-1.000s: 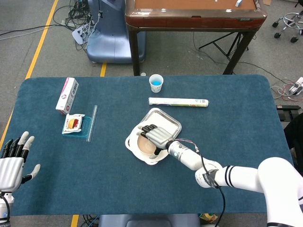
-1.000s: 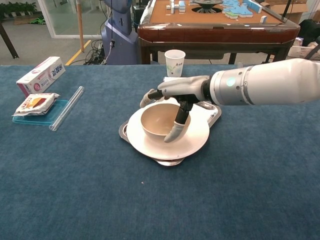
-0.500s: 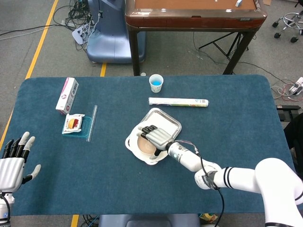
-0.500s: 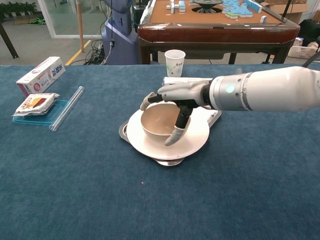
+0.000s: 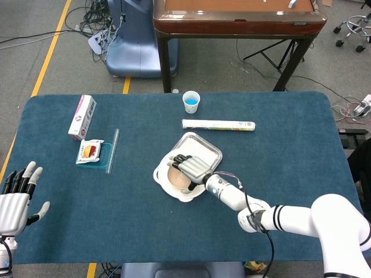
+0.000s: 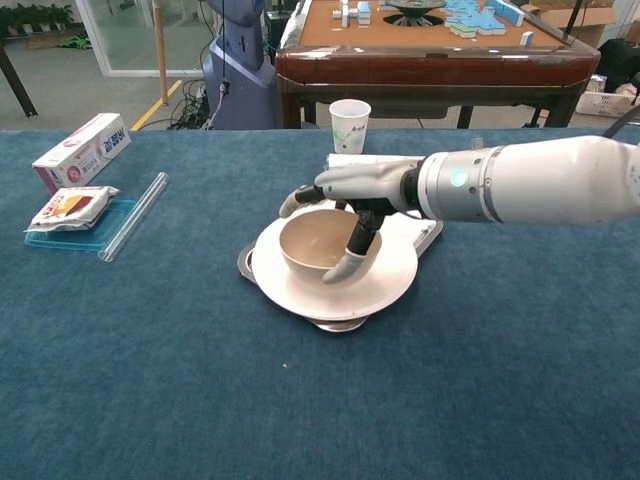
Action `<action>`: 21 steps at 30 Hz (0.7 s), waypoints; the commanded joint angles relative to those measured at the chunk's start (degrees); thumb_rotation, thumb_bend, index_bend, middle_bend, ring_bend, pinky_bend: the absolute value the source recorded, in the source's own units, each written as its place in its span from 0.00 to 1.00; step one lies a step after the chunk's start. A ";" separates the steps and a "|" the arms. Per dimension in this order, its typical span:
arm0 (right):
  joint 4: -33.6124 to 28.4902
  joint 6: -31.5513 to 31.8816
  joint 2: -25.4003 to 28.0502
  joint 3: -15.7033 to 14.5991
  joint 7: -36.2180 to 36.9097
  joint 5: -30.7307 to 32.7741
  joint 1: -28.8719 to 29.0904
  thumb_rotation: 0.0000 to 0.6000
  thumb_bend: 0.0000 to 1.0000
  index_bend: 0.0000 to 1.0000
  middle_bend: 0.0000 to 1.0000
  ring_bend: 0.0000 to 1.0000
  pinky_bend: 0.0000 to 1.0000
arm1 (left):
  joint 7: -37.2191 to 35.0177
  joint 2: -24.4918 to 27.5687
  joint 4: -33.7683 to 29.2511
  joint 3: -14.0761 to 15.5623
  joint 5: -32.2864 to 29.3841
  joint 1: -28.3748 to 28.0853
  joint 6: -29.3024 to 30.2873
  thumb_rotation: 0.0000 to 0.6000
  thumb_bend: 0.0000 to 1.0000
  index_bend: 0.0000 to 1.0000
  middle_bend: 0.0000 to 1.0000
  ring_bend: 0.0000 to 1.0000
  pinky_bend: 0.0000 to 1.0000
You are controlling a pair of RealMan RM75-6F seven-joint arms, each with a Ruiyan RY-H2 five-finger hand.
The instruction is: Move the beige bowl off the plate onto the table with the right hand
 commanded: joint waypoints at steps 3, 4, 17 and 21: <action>-0.69 0.38 0.38 0.27 -0.33 0.08 0.10 1.00 0.30 0.00 0.07 0.06 0.17 | 0.03 -0.02 0.07 0.00 0.01 0.01 0.01 1.00 0.27 0.00 0.00 0.00 0.00; -0.93 0.52 0.53 0.32 -0.53 0.12 0.16 1.00 0.30 0.00 0.07 0.06 0.17 | 0.07 -0.03 0.06 -0.02 -0.01 0.00 0.01 1.00 0.27 0.00 0.00 0.00 0.00; -10.65 6.06 6.92 0.06 -5.02 1.49 -0.77 1.00 0.30 0.00 0.07 0.06 0.17 | 1.20 -0.57 0.23 -0.24 -0.38 -0.14 -0.08 1.00 0.26 0.00 0.00 0.00 0.00; -16.08 9.19 10.59 -1.00 -6.79 1.13 -2.39 1.00 0.30 0.00 0.07 0.06 0.17 | 1.87 -0.85 0.21 -0.16 -0.26 -0.20 -0.10 1.00 0.27 0.00 0.00 0.00 0.00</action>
